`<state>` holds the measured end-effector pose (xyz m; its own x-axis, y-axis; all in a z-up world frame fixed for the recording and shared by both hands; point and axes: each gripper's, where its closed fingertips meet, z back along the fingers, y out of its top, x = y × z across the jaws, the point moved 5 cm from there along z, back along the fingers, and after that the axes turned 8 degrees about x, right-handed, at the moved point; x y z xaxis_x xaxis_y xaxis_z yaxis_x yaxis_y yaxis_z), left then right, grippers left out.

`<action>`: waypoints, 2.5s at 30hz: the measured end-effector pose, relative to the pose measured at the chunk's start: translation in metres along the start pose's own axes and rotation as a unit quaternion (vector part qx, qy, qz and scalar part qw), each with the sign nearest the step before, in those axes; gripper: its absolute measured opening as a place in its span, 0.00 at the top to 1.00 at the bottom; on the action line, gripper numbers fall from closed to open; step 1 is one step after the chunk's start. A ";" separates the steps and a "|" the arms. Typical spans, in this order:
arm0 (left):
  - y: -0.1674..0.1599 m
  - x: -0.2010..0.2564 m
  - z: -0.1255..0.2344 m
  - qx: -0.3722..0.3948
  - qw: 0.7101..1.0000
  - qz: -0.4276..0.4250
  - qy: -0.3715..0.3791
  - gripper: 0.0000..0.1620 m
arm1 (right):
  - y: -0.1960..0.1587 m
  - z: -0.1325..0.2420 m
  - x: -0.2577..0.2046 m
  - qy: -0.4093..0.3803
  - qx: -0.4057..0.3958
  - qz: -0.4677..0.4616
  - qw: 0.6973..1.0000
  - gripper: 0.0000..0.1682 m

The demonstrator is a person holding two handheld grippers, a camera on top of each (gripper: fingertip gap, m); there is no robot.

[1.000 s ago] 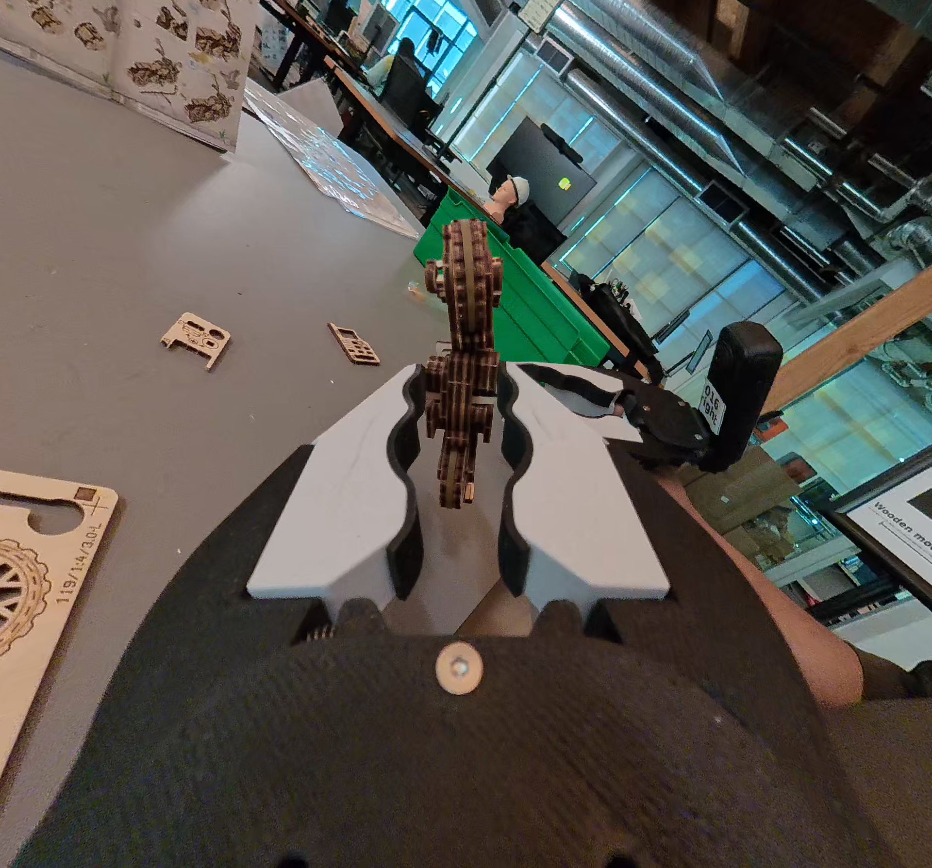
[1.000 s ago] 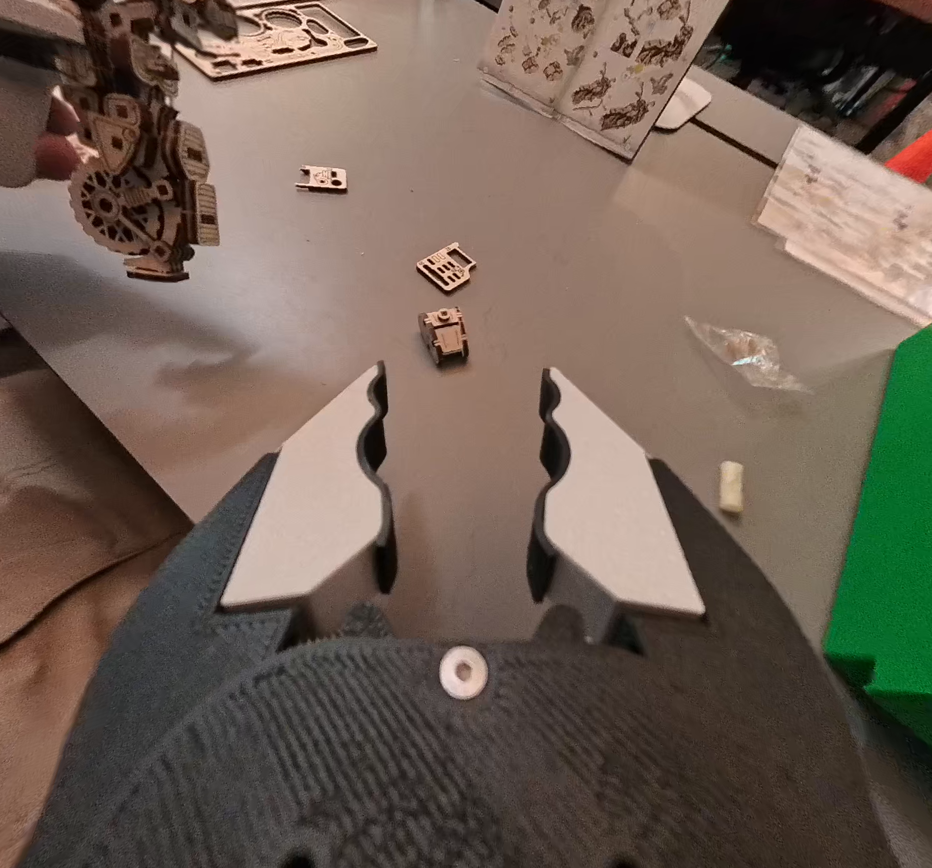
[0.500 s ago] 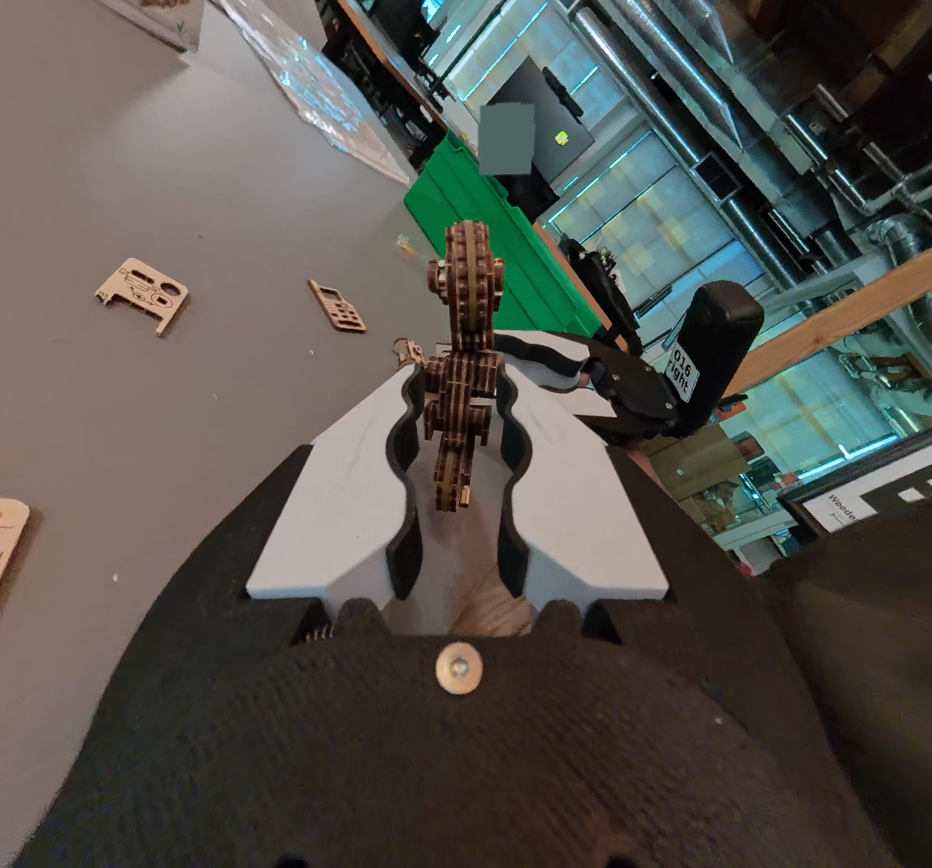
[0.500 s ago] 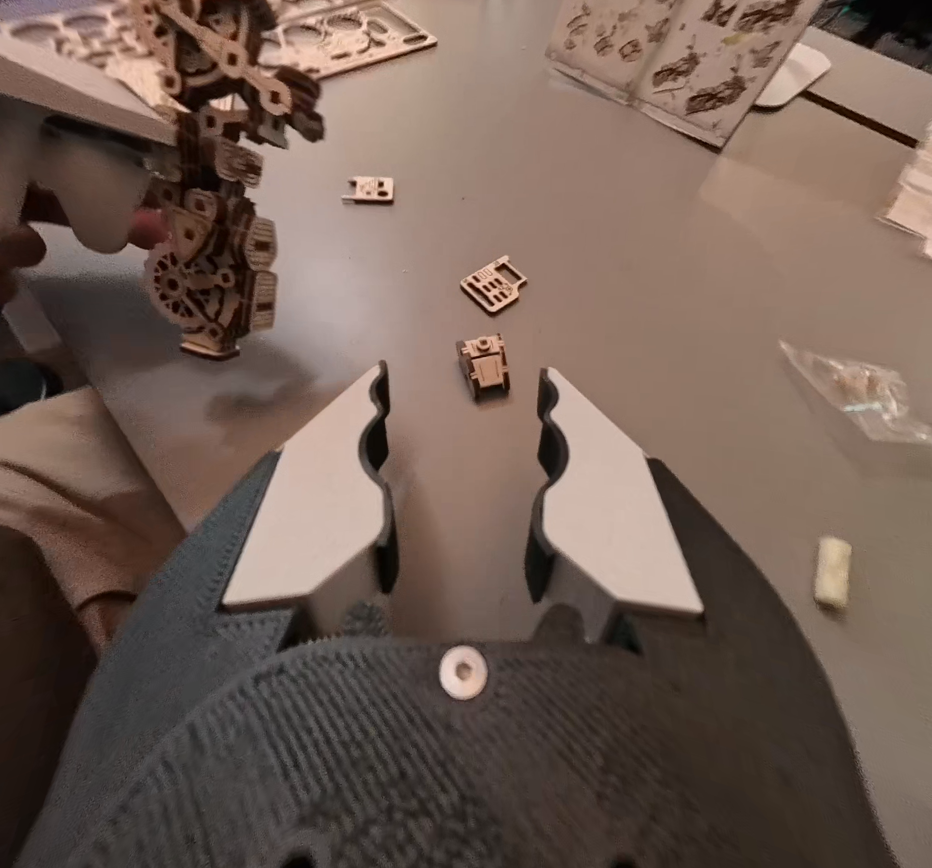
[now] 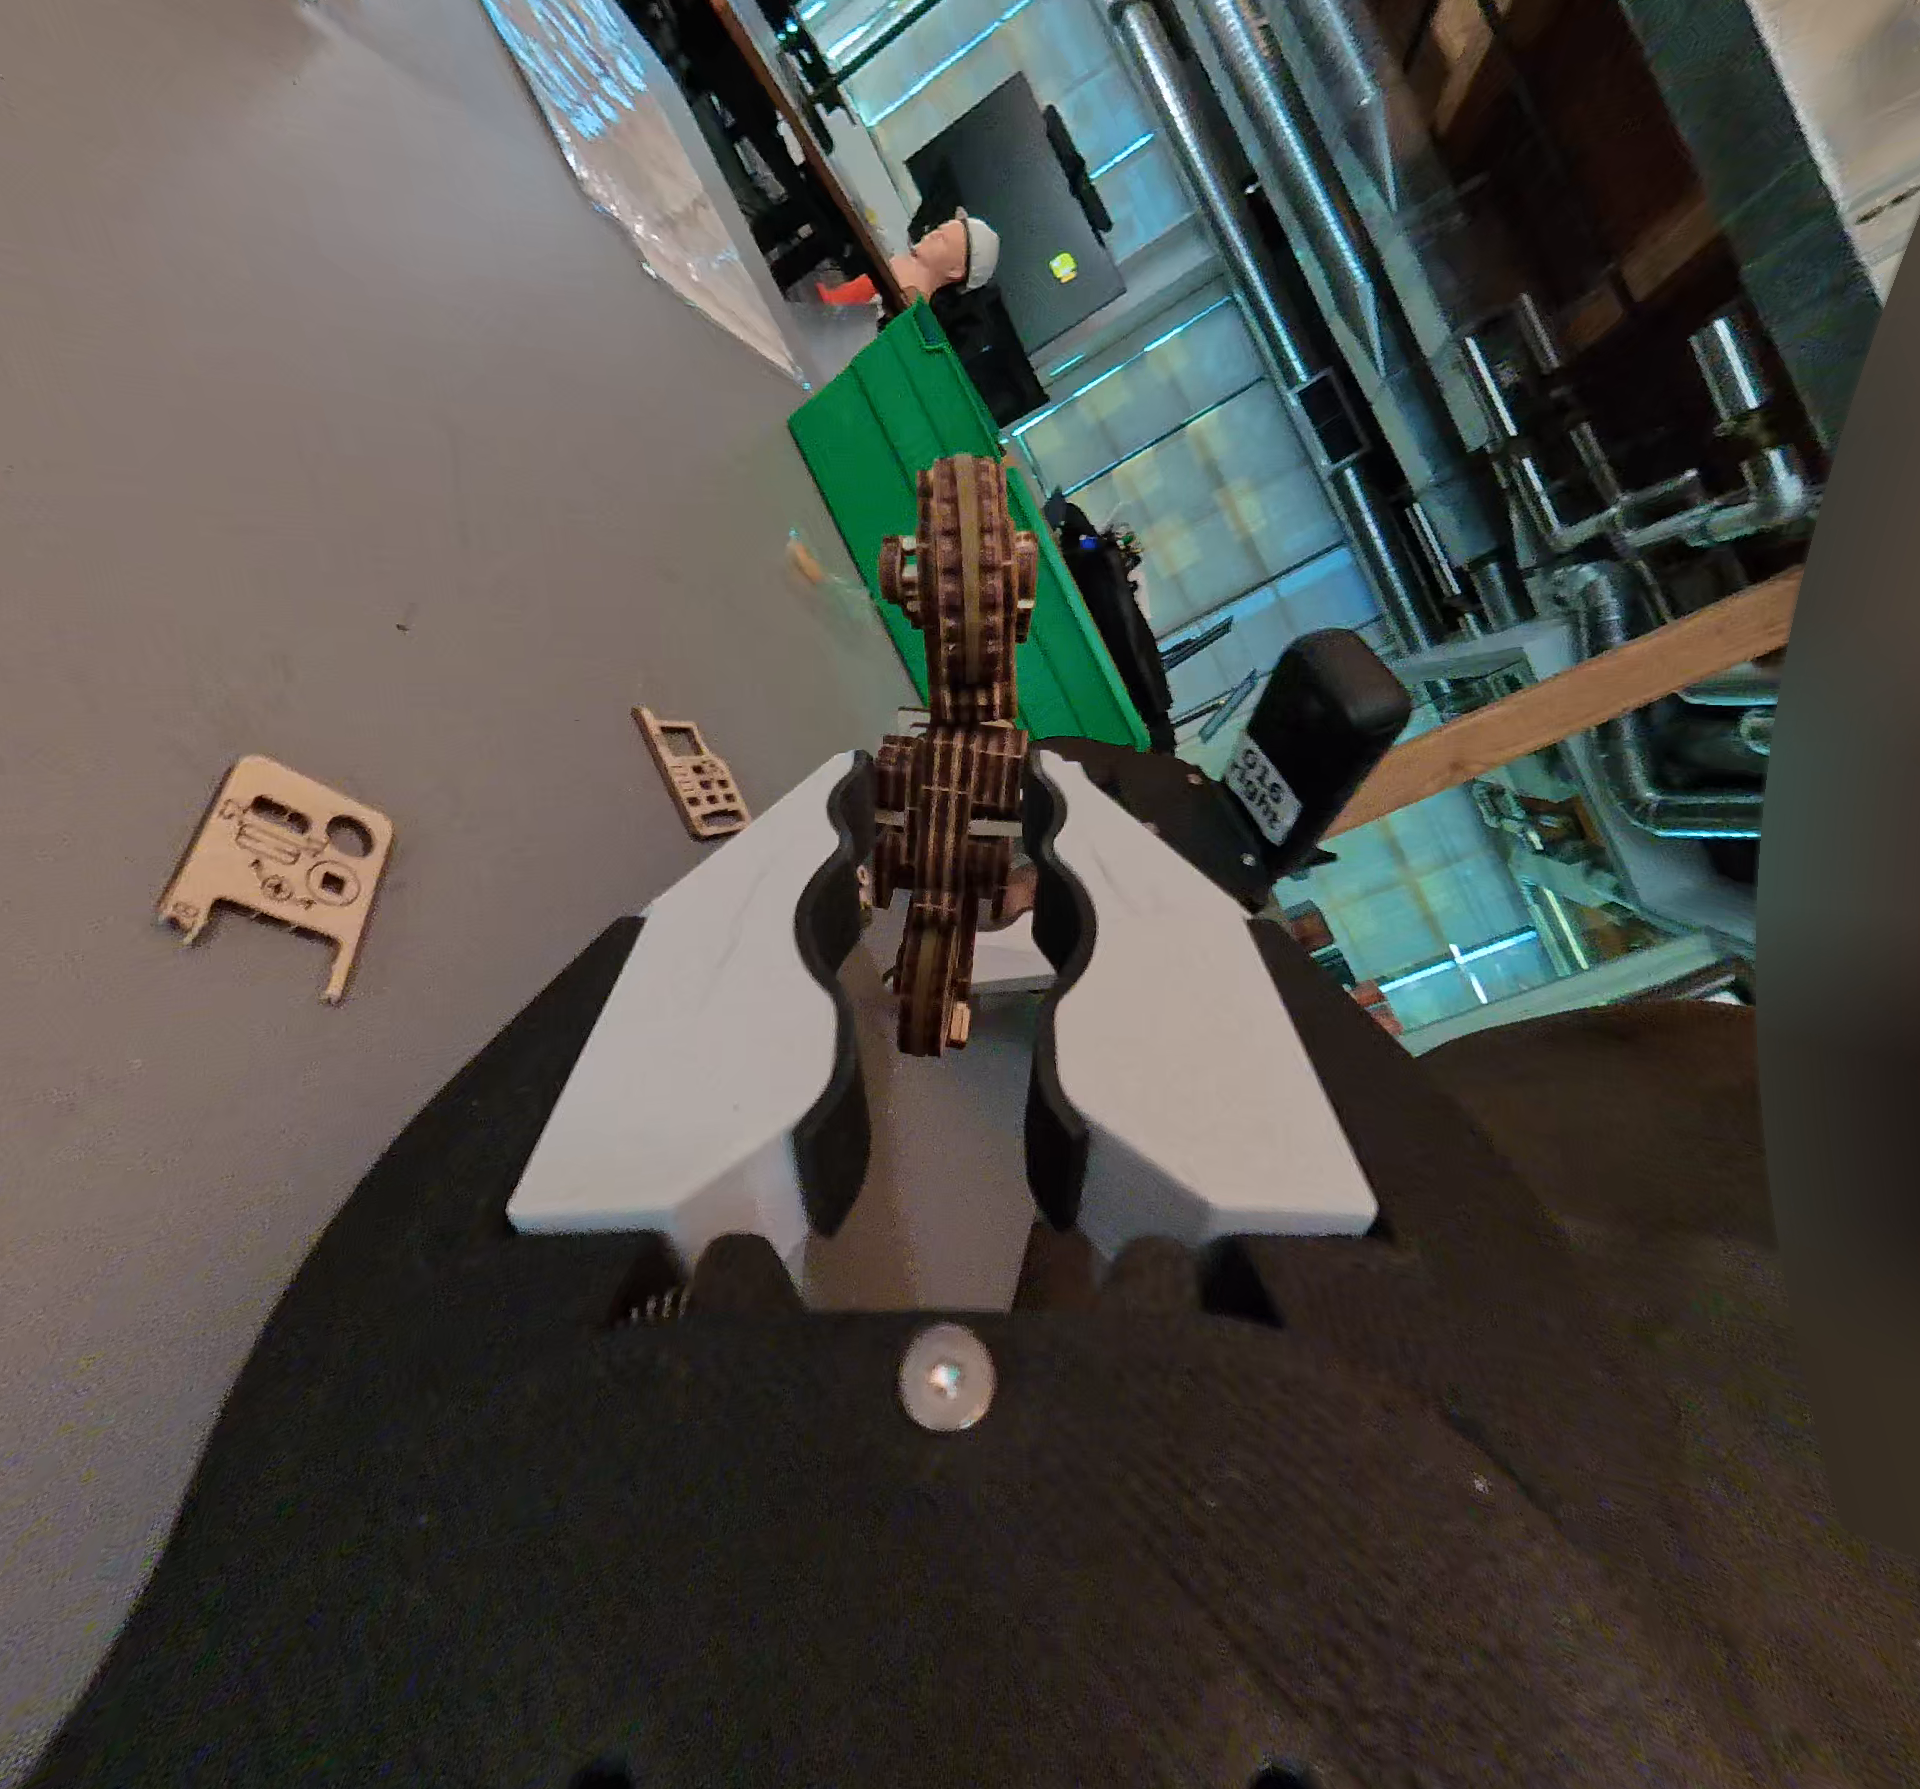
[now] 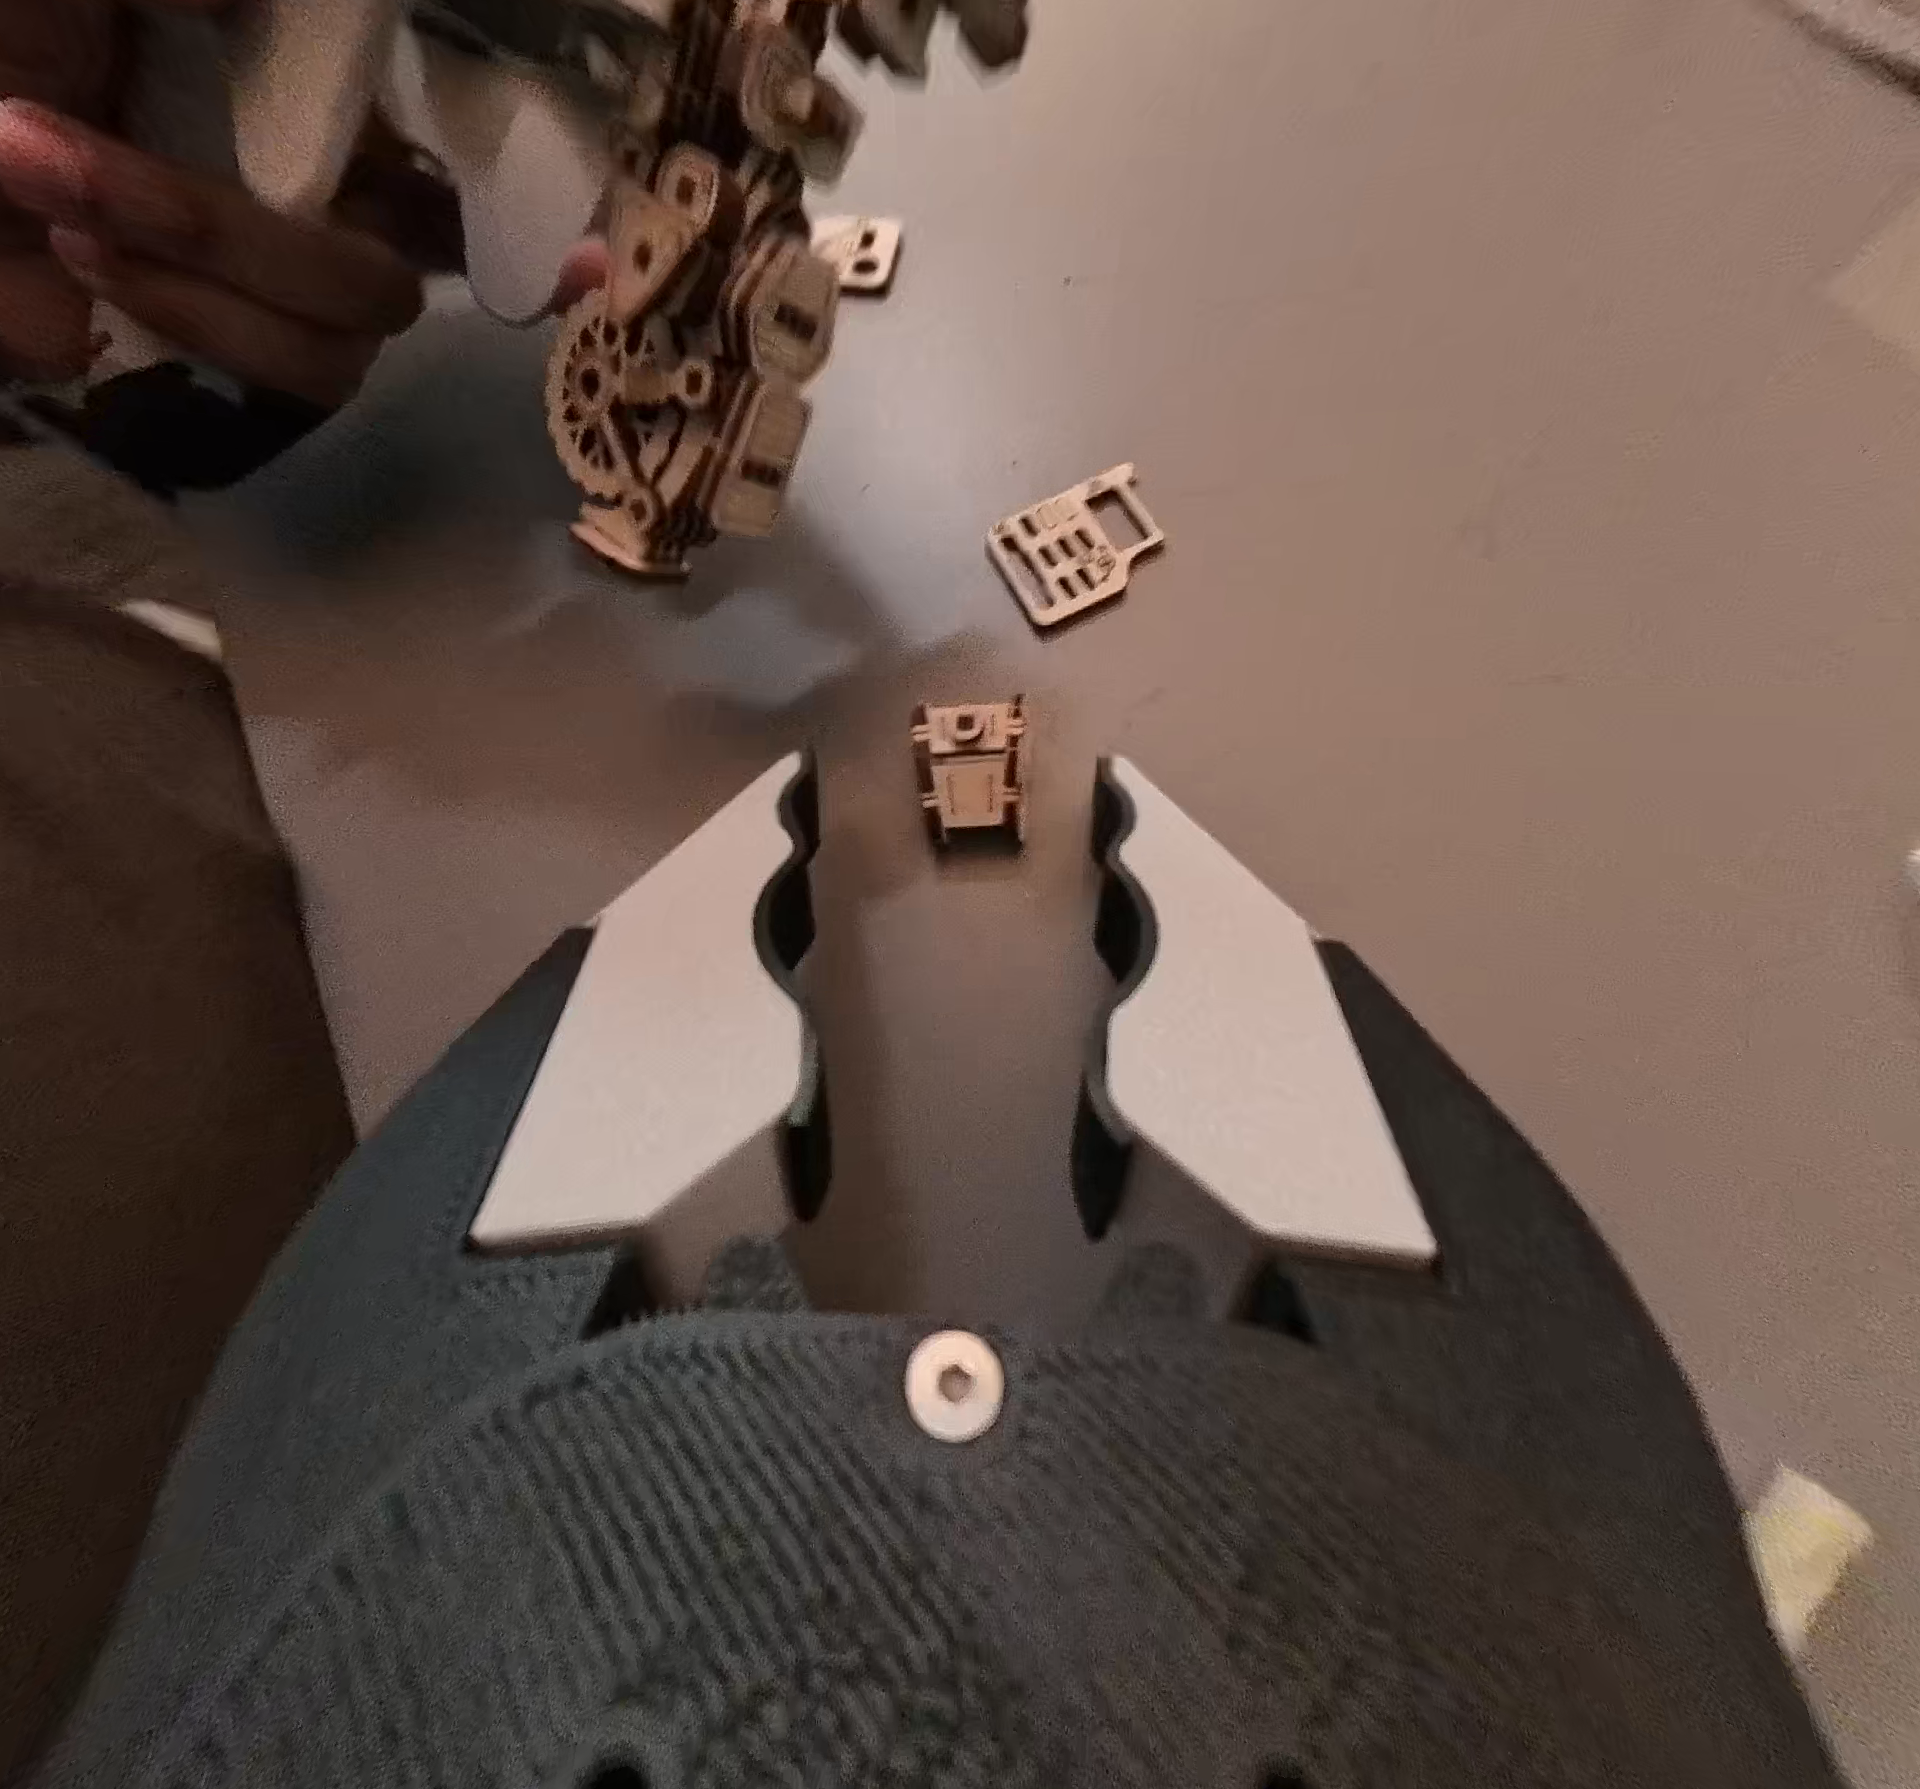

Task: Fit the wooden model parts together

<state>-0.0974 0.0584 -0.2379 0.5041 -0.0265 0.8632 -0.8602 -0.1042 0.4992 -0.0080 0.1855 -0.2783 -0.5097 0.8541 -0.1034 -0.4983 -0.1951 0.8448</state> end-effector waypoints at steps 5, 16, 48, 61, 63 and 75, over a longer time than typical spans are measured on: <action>0.000 -0.009 -0.001 -0.030 0.999 -0.032 0.010 0.85 | 0.001 -0.006 0.004 -0.003 -0.006 0.018 1.000 0.77; -0.012 0.002 0.008 -0.036 0.998 -0.009 -0.056 0.85 | 0.045 0.018 0.004 0.057 0.230 -0.193 0.952 0.88; -0.018 0.012 0.005 0.000 0.989 0.090 -0.115 0.85 | 0.059 0.002 -0.016 0.250 0.318 -0.416 0.815 0.89; -0.018 0.011 0.005 0.013 0.991 0.084 -0.105 0.85 | 0.060 0.008 -0.010 0.224 0.323 -0.399 0.828 0.89; -0.015 0.009 0.006 0.025 0.993 0.070 -0.093 0.85 | 0.053 0.013 0.003 0.164 0.296 -0.367 0.866 0.89; -0.012 0.001 0.006 0.023 0.999 0.019 -0.037 0.85 | 0.005 -0.007 0.012 -0.146 0.008 -0.058 0.988 0.88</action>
<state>-0.0864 0.0539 -0.2435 0.4761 -0.1052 0.8731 -0.8757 -0.1481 0.4597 -0.0218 0.1916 -0.2789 -0.2253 0.9732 -0.0463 -0.5284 -0.0821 0.8450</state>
